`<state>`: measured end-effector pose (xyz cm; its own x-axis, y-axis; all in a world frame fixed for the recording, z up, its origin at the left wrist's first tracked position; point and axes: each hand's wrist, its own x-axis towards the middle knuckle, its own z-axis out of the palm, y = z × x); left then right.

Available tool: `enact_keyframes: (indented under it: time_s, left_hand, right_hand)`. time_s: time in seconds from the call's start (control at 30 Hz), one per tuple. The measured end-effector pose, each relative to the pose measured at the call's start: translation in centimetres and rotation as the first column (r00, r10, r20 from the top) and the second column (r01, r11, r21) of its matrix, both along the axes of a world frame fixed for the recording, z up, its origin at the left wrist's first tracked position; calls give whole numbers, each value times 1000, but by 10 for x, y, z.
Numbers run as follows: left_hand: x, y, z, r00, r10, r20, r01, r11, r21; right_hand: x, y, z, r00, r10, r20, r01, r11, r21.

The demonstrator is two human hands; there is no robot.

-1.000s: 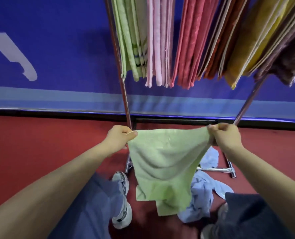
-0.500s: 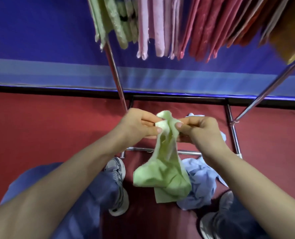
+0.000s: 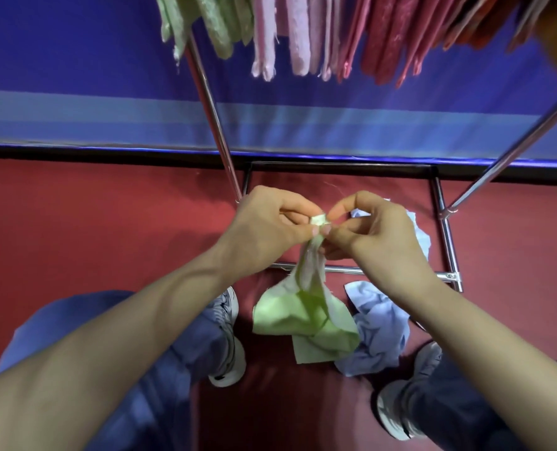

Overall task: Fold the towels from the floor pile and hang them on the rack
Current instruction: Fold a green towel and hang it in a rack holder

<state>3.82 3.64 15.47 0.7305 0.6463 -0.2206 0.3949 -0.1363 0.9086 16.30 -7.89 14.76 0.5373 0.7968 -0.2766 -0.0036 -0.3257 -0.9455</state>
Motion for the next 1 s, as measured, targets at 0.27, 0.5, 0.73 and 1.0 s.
enact_keyframes:
  time_s: [0.27, 0.5, 0.73, 1.0]
  left_hand:
    - [0, 1, -4, 995, -55, -84, 70, 981, 180]
    - [1, 0, 0, 990, -117, -83, 130, 975, 178]
    - [2, 3, -2, 995, -92, -46, 97, 984, 149]
    - [3, 6, 5, 984, -80, 162, 87, 995, -40]
  right_hand:
    - [-3, -5, 1, 993, 13, 115, -12, 1000, -14]
    - [-5, -8, 2, 996, 56, 67, -57, 998, 17]
    - [6, -5, 8, 973, 147, 177, -143, 989, -35]
    - [29, -3, -3, 723, 444, 529, -286, 890, -356]
